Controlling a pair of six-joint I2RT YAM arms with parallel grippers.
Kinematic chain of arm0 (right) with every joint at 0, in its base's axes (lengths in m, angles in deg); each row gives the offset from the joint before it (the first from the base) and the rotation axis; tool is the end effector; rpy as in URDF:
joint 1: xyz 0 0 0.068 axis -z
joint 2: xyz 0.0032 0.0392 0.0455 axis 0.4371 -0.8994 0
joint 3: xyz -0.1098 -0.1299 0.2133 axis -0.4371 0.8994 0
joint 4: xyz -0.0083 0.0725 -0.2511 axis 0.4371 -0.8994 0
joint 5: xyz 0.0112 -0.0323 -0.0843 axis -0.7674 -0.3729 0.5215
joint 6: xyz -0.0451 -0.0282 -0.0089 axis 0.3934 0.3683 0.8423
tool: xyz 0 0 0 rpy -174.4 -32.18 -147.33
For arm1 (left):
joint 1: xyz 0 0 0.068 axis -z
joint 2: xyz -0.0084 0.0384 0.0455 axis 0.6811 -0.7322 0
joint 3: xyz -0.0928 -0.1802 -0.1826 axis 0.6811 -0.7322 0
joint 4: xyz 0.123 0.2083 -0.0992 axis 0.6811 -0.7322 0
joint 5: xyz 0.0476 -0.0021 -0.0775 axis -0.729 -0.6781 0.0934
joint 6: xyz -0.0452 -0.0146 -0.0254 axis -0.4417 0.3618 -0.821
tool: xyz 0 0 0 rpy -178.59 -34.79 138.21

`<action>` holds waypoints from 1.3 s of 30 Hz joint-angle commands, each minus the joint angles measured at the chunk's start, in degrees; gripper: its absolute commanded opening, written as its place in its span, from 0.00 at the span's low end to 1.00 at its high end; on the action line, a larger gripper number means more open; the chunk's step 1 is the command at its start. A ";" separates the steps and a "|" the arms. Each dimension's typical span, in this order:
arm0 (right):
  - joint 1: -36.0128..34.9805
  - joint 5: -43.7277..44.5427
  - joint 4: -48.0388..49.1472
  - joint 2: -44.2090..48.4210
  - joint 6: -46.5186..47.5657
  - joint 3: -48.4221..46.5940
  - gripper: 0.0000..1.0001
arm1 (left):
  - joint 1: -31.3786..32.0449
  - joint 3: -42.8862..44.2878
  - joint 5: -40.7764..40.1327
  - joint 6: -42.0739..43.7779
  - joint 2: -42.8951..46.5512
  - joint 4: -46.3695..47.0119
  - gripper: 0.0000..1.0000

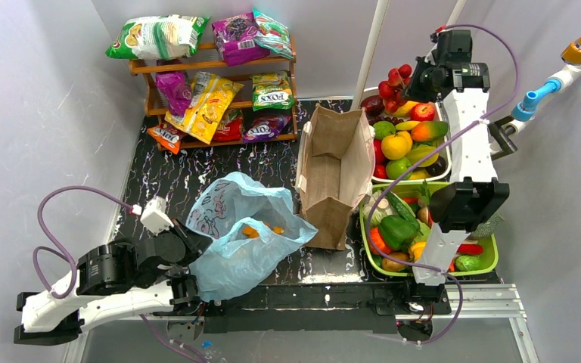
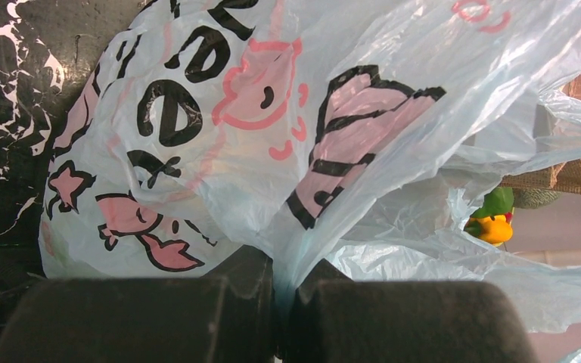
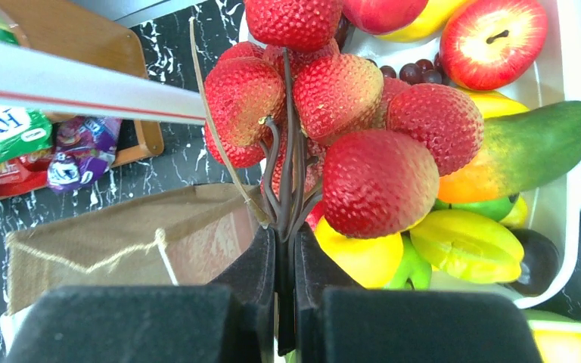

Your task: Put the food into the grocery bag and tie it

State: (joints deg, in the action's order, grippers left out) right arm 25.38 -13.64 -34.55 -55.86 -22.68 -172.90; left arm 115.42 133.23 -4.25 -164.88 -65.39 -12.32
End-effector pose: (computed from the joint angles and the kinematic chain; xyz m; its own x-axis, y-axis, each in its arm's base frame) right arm 0.4071 0.0065 0.4288 -0.6218 0.2839 -0.7299 0.1156 0.9550 0.2730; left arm 0.0307 -0.0240 0.3230 -0.6202 -0.6042 -0.5003 -0.1102 0.6986 -0.7070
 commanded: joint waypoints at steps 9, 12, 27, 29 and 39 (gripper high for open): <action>-3.55 -2.10 -2.90 16.13 -2.98 4.87 0.01 | -0.25 1.58 0.36 3.13 -5.61 5.56 0.00; -8.02 -1.41 -4.92 24.91 -4.84 10.16 0.01 | -0.25 2.15 0.54 3.73 -6.72 6.61 0.00; -29.45 -24.38 4.07 45.09 -11.76 17.32 0.01 | -0.31 3.89 0.79 8.96 -12.04 12.89 0.00; -35.60 -22.56 4.11 44.70 -11.74 16.51 0.01 | -0.29 4.42 1.05 9.60 -12.94 13.22 0.00; -62.69 -6.14 0.63 37.20 -9.75 12.13 0.01 | -0.29 3.66 2.35 8.78 -13.75 14.50 0.00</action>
State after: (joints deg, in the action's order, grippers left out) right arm -30.18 -25.79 -35.86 -17.58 -33.47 -156.88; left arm 115.42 136.66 -1.60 -156.13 -79.44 1.60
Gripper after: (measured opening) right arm 0.089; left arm 0.008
